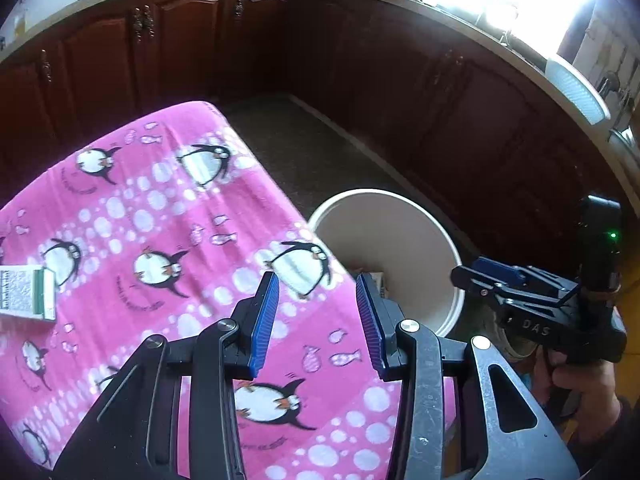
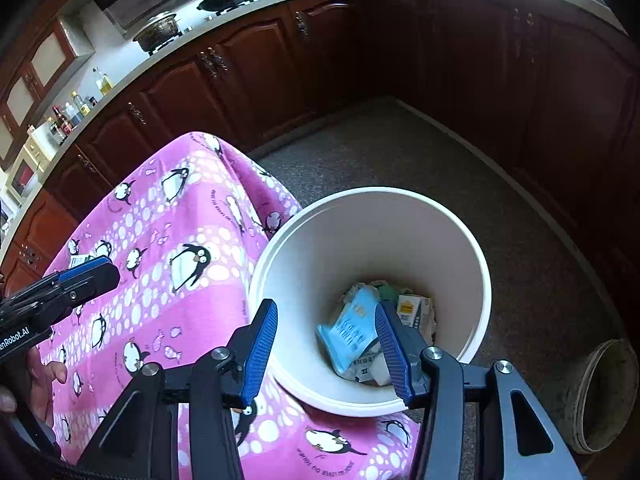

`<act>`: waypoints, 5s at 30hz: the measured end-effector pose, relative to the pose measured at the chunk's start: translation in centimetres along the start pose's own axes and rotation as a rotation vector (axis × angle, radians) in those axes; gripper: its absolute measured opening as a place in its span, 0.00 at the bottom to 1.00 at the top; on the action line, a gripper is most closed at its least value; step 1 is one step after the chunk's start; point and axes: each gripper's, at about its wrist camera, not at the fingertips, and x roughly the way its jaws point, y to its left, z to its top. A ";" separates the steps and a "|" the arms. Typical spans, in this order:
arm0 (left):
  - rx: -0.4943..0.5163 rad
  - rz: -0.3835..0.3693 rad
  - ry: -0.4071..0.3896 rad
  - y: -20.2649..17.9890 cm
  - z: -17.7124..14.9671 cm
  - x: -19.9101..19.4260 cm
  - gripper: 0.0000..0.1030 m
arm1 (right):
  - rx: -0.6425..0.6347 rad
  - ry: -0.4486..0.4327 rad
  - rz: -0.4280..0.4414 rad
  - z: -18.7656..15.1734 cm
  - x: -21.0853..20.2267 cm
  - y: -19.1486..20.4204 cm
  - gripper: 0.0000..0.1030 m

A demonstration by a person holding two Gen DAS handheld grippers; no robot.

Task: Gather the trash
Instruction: 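Open the left gripper over the bin while the right gripper releases the sponge into it, then move both open grippers back over the medicine boxes on the table, then grasp the white-blue medicine box with the left gripper while the right gripper grasps the Watermelon Frost box, then carry the white-blue box with the left gripper while the right gripper carries the Watermelon Frost box to the bin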

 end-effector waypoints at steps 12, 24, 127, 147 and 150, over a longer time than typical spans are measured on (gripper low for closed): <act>-0.029 0.086 -0.054 2.6 -1.1 -3.7 0.37 | -0.053 -0.027 0.000 -0.2 -1.3 3.5 0.49; -0.061 0.121 -0.123 6.5 -3.1 -8.2 0.58 | -0.166 -0.056 0.068 -0.3 -2.6 10.8 0.59; -0.123 0.318 -0.008 10.2 -7.0 -10.1 0.46 | -0.352 0.043 0.175 -3.5 0.7 21.7 0.48; 0.035 0.179 -0.061 -1.3 2.3 -4.4 0.45 | -0.151 -0.101 -0.013 0.4 -5.6 7.1 0.48; 0.050 0.155 -0.041 -2.7 3.0 -2.5 0.45 | -0.119 -0.091 -0.045 0.4 -5.1 4.7 0.48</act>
